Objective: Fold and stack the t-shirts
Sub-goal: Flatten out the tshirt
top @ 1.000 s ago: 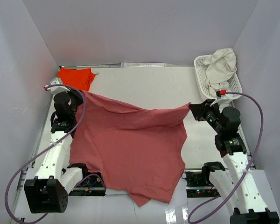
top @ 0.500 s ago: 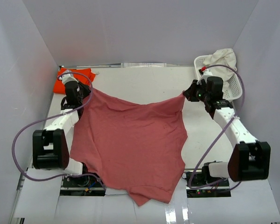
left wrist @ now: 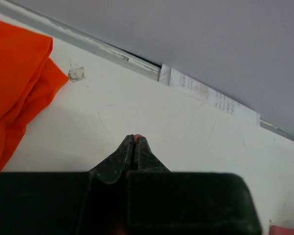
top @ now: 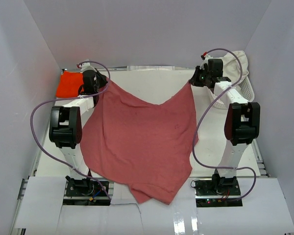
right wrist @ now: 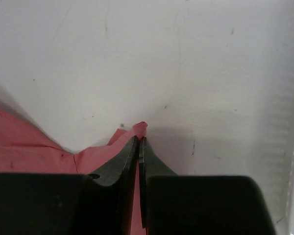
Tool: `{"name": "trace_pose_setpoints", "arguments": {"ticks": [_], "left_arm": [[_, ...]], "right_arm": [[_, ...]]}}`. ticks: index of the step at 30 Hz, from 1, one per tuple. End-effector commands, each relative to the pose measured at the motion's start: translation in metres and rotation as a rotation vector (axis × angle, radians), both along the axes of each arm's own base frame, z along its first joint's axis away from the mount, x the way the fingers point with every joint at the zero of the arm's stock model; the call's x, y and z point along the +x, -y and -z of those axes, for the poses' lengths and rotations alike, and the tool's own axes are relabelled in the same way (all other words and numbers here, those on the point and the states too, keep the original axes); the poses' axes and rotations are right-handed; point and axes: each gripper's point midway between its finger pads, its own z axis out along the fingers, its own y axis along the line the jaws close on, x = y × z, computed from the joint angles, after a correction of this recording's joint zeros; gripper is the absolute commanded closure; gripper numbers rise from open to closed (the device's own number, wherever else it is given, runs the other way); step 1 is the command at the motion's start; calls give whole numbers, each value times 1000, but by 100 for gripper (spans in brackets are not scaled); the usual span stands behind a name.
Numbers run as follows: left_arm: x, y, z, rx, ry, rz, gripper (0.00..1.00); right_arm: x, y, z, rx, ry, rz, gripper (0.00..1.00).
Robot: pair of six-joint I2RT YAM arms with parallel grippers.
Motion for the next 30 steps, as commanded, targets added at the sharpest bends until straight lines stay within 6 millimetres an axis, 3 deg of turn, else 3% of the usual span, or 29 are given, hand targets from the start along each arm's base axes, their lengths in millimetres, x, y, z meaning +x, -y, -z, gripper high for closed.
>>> {"name": "trace_pose_setpoints", "arguments": {"ticks": [1, 4, 5, 7, 9, 12, 16, 24, 25, 30], "left_arm": [[24, -1, -34, 5, 103, -4, 100], [39, 4, -31, 7, 108, 5, 100], [44, 5, -19, 12, 91, 9, 100], [53, 10, -24, 17, 109, 21, 100], [64, 15, -16, 26, 107, 31, 100], [73, 21, -9, 38, 107, 44, 100], [86, 24, 9, 61, 103, 59, 100], [92, 30, 1, 97, 223, 98, 100], [93, 31, 4, 97, 225, 98, 100], [96, 47, 5, 74, 251, 185, 100]], "right_arm": [[30, 21, -23, -30, 45, 44, 92], [43, 41, -22, -22, 38, 91, 92], [46, 45, -23, -15, 43, 95, 92], [50, 47, -22, -6, 37, 100, 92], [57, 68, -19, -11, 29, 129, 92], [60, 76, -14, -25, 16, 135, 92], [58, 77, -16, -19, 23, 121, 92], [45, 64, -32, 37, 53, 74, 92], [40, 64, -27, 40, 45, 72, 92], [24, 61, -30, 45, 54, 61, 92]]}}
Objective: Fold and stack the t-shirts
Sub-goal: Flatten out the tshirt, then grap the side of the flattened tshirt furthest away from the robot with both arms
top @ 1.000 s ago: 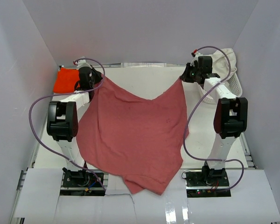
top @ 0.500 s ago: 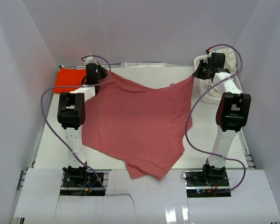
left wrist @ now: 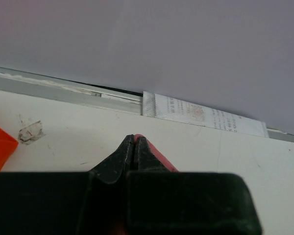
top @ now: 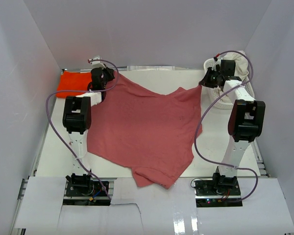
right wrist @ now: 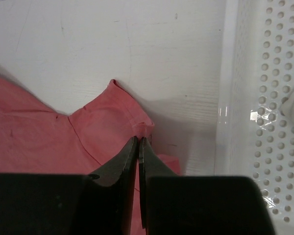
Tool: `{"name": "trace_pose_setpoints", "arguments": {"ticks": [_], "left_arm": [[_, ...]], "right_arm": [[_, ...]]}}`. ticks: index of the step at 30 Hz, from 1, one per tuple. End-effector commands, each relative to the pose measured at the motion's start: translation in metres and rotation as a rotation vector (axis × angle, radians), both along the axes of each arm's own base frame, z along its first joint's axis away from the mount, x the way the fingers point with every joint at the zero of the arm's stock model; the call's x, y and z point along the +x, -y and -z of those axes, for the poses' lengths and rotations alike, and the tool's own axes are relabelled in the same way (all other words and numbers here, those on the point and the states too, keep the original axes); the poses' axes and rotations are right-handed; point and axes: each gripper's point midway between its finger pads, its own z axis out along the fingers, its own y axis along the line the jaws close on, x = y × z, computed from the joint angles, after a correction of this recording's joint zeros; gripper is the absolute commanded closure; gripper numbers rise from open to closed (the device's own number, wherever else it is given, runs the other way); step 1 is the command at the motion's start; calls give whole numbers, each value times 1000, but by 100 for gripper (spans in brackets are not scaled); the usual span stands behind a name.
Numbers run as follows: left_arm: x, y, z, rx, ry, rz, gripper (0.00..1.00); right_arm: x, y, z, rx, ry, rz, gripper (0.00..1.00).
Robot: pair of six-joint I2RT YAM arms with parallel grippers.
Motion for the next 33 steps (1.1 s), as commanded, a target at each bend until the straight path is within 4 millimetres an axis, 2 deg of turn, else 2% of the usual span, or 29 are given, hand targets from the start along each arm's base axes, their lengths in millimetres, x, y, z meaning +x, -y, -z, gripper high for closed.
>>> {"name": "trace_pose_setpoints", "arguments": {"ticks": [1, 3, 4, 13, 17, 19, 23, 24, 29, 30, 33], "left_arm": [[7, 14, -24, -8, 97, 69, 100], [7, 17, -21, -18, 102, 81, 100], [8, 18, -21, -18, 108, 86, 100], [5, 20, -10, -43, 84, 100, 100], [3, 17, -14, -48, 91, 86, 100], [2, 16, -19, -48, 97, 79, 100], [-1, 7, -21, -33, 97, 39, 100], [-2, 4, -20, -31, 93, 31, 100], [-12, -13, -16, -44, 73, -11, 100], [-13, -17, -17, -55, 79, -19, 100], [-17, -25, -18, -67, 83, -30, 100]], "right_arm": [[-4, -6, -39, 16, 109, -28, 92], [-9, -9, -41, 23, 113, -41, 92], [-14, -12, -35, 27, 98, -48, 92], [-38, -27, -45, 29, 134, -82, 92], [-49, -29, -44, 28, 133, -88, 92], [-54, -31, -50, 29, 146, -93, 92], [-63, -33, -55, 35, 157, -100, 92], [-67, -33, -51, 35, 148, -100, 92], [-79, -34, -57, 38, 165, -103, 92], [-84, -47, -56, 41, 161, -132, 92], [-94, -52, -58, 45, 164, -144, 92]]}}
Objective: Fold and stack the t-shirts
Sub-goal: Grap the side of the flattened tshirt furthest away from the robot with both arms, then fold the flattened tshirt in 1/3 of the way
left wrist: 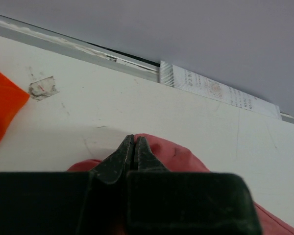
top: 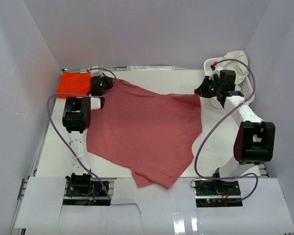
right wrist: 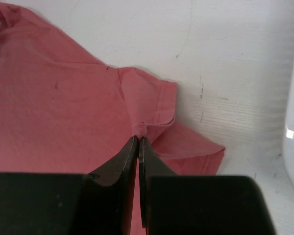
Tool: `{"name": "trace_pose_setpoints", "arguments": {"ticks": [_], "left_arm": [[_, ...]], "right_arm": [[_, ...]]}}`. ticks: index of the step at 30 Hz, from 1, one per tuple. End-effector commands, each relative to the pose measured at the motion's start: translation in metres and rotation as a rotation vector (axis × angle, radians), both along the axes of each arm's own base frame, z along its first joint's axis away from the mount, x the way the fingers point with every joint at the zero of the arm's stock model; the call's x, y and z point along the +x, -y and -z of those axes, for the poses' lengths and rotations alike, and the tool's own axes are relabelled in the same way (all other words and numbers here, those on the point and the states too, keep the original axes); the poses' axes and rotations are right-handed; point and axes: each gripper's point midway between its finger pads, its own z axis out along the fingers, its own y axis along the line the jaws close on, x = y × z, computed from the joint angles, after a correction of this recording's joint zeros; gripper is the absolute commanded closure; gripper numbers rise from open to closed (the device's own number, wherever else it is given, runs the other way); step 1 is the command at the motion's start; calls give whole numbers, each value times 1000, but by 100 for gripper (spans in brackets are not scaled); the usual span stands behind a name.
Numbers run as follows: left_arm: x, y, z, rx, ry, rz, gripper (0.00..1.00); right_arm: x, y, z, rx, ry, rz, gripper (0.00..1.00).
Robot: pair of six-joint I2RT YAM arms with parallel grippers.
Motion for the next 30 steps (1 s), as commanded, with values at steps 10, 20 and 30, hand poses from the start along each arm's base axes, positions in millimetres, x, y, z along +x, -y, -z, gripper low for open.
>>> {"name": "trace_pose_setpoints", "arguments": {"ticks": [10, 20, 30], "left_arm": [[-2, -32, -72, -53, 134, -73, 100], [1, -31, -82, -54, 155, -65, 100], [0, -34, -83, -62, 150, -84, 100]], "right_arm": [[-43, -25, -27, 2, 89, -48, 92], [-72, -26, -33, -19, 97, -46, 92], [-109, -16, -23, -48, 47, -13, 92]]}}
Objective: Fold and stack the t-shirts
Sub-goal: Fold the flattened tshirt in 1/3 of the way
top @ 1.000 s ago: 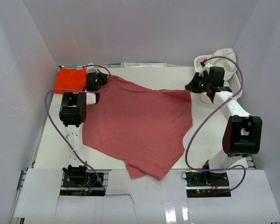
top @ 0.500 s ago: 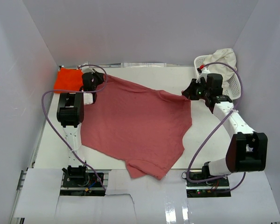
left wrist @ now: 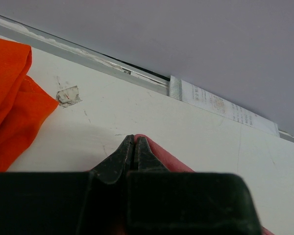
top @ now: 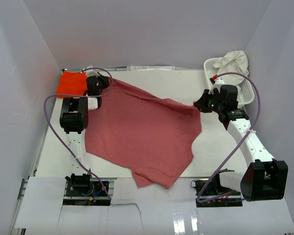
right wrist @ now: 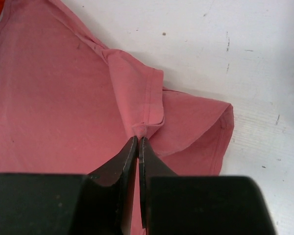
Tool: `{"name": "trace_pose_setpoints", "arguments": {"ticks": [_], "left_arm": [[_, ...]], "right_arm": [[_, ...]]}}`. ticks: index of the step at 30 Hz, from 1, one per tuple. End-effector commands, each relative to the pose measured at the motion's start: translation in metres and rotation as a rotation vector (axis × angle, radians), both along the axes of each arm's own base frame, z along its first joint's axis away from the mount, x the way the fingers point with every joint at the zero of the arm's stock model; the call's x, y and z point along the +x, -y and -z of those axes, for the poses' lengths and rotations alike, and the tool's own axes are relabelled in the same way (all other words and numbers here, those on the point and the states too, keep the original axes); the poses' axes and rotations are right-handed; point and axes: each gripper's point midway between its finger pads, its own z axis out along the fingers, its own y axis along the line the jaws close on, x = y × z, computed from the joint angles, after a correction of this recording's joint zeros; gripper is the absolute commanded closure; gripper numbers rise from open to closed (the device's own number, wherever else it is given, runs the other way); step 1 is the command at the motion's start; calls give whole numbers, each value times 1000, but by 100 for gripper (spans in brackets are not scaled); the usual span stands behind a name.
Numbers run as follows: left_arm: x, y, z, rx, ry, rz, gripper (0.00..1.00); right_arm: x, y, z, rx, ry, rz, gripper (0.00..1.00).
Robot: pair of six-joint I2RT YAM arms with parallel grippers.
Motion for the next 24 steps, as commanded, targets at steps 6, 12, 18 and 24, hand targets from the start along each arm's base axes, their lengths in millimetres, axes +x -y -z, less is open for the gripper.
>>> {"name": "trace_pose_setpoints", "arguments": {"ticks": [6, 12, 18, 24], "left_arm": [[2, -14, -75, -16, 129, -67, 100], [1, -21, -79, -40, 126, -94, 100], [-1, -26, -84, -52, 121, -121, 100], [-5, -32, -80, -70, 106, -142, 100]], "right_arm": [[-23, 11, 0, -35, 4, 39, 92], [-30, 12, -5, -36, 8, 38, 92], [-41, 10, 1, -24, -11, 28, 92], [-55, 10, 4, -12, -19, 26, 92]]}}
